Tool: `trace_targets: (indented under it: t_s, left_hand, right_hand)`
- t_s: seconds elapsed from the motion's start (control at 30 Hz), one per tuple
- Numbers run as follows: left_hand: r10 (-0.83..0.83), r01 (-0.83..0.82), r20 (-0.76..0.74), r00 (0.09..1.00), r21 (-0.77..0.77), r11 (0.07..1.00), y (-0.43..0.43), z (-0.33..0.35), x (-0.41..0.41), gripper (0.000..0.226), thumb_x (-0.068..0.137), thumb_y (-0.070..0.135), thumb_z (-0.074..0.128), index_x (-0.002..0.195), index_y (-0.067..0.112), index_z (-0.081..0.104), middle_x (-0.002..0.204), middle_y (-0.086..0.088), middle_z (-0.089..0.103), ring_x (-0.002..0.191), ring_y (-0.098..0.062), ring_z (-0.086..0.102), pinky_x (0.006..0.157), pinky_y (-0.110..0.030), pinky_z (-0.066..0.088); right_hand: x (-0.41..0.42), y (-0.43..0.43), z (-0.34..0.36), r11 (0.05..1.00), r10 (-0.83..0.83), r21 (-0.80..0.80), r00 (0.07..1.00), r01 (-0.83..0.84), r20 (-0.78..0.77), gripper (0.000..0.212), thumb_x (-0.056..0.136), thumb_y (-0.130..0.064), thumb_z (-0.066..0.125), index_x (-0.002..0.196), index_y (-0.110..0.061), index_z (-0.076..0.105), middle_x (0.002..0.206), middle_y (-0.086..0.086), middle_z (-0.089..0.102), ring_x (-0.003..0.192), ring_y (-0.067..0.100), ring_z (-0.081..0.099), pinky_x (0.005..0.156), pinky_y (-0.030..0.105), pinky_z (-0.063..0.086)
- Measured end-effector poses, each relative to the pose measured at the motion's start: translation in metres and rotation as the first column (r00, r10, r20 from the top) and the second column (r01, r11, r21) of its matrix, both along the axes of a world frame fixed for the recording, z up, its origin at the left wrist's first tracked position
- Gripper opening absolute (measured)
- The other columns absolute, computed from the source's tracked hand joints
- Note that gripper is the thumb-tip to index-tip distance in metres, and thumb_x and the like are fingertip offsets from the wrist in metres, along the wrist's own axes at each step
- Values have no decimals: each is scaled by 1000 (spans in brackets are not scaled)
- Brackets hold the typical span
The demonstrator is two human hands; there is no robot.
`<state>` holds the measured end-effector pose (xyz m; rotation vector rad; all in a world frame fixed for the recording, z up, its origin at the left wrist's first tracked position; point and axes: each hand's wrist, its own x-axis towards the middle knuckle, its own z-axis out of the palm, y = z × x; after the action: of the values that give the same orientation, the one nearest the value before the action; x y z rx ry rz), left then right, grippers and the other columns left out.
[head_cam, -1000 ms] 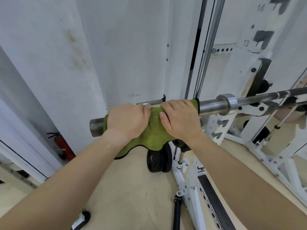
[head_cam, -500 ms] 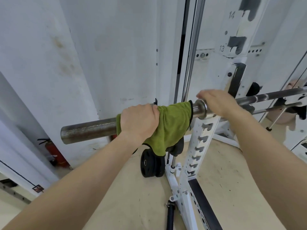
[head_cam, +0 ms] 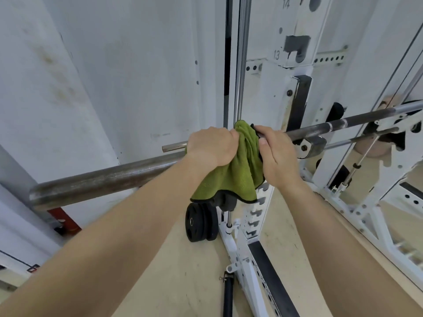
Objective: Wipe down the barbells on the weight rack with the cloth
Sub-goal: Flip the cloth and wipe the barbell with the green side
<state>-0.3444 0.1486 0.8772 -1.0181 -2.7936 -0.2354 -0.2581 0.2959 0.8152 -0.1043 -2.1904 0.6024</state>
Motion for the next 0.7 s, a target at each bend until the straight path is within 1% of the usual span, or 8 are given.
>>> trace_targets:
  t_s: [0.13,0.23,0.37,0.47,0.53,0.57,0.63,0.7]
  left_hand:
    - [18,1,177,984,-107,994,-12,7,-14,66,104,53,8,124,17,59,111,-8,61,96,-28,56,83,-40,41]
    - [-34,82,343,939,-127,989,-28,14,-24,57,107,48,9,142,23,47,138,-7,54,116,-29,52,96,-41,37]
    - [-59,130,403,913,-150,980,-47,15,-34,48,109,36,12,133,20,51,131,-13,57,108,-28,53,93,-37,38]
    - [11,34,289,957,-152,988,-44,14,-25,58,107,45,10,110,15,59,105,-8,61,95,-26,57,86,-40,43]
    - [13,-3,81,997,-124,992,-45,10,-14,59,107,48,11,87,16,57,90,-7,63,86,-28,61,77,-39,46]
    - [-14,13,-7,1000,-77,997,-48,7,-9,59,105,52,12,87,17,56,85,-6,63,83,-28,63,74,-39,48]
    - [-102,101,-82,991,-18,995,-55,0,0,61,100,65,17,114,18,54,90,-3,64,83,-28,65,70,-39,49]
    - [-193,176,-161,968,-114,978,-62,-9,3,77,90,78,27,136,18,42,108,-2,65,93,-28,65,68,-38,46]
  right_hand:
    - [-5,-9,-15,1000,-27,-8,993,26,-111,49,101,-35,32,128,-4,59,103,9,65,97,24,54,93,44,41]
    - [-4,-9,-22,999,0,35,992,4,-128,52,98,-37,36,129,0,57,102,10,61,98,24,52,97,52,41]
    - [-6,-8,-17,999,-5,-35,988,0,-153,47,97,-34,36,122,-4,62,104,9,65,98,25,57,93,50,44]
    - [-12,-3,7,952,-29,-305,989,-17,-147,33,96,-30,38,99,-13,66,87,1,68,84,22,61,83,53,48]
    - [-16,-5,22,943,-80,-325,997,69,-21,31,95,-34,39,101,-20,67,95,-4,69,89,18,63,92,54,47]
    - [-16,-10,25,954,-101,-281,995,102,16,33,96,-35,39,109,-23,68,107,-4,69,96,17,63,98,55,45]
    - [-14,-22,25,989,-105,-100,994,109,42,40,98,-35,38,125,-24,65,128,-3,62,115,17,58,107,52,40]
    - [-12,-36,19,970,-163,196,983,144,85,43,101,-37,35,132,-26,63,136,-6,59,126,15,53,117,51,28]
